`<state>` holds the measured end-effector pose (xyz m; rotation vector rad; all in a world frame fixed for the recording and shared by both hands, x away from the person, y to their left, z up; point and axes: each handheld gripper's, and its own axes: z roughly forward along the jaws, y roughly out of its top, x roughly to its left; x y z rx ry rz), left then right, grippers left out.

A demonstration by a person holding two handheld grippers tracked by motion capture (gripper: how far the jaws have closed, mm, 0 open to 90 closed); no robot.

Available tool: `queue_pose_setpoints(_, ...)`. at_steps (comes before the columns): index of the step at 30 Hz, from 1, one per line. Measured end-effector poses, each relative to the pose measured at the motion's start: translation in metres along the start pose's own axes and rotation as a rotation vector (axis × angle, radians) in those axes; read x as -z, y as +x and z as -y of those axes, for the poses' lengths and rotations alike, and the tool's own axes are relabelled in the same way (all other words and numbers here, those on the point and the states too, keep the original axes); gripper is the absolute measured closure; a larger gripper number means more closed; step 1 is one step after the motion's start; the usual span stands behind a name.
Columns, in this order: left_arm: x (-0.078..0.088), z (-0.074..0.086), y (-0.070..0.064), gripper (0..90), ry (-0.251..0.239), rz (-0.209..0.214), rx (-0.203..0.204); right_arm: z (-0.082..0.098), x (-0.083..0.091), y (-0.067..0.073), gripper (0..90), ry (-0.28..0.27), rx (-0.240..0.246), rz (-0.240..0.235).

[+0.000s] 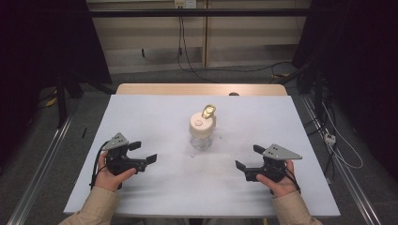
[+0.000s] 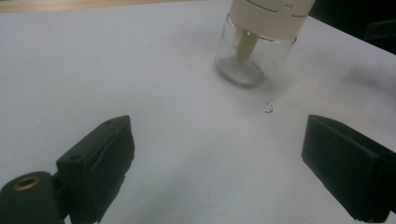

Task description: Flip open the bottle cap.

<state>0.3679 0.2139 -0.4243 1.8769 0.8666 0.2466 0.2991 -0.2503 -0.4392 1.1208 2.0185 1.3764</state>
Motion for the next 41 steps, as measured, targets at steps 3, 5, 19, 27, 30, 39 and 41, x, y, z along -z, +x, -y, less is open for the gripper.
queue_pose_setpoints(3,0.0,0.002,-0.001,9.0,0.006,-0.001,-0.004,0.003,0.004,-0.002,7.9,0.003,-0.004,0.007)
queue_pose_setpoints(5,0.001,0.003,-0.001,9.0,0.009,-0.001,-0.007,0.004,0.006,-0.004,7.9,0.004,-0.007,0.01)
queue_pose_setpoints(19,0.007,0.009,-0.001,9.1,0.013,-0.003,-0.01,0.012,0.018,-0.01,8.0,0.016,-0.001,0.027)
queue_pose_setpoints(27,0.01,0.01,-0.001,9.1,0.006,-0.013,-0.009,0.014,0.022,-0.015,8.1,0.013,-0.007,0.039)
queue_pose_setpoints(30,0.011,0.011,0.001,9.1,0.008,-0.016,-0.01,0.014,0.022,-0.014,8.1,0.015,-0.002,0.037)
queue_pose_setpoints(39,0.01,0.013,0.001,9.1,0.011,-0.017,-0.008,0.015,0.019,-0.013,8.1,0.027,0.011,0.031)
queue_pose_setpoints(41,0.01,0.013,0.001,9.1,0.011,-0.018,-0.01,0.015,0.018,-0.013,8.1,0.031,0.016,0.036)
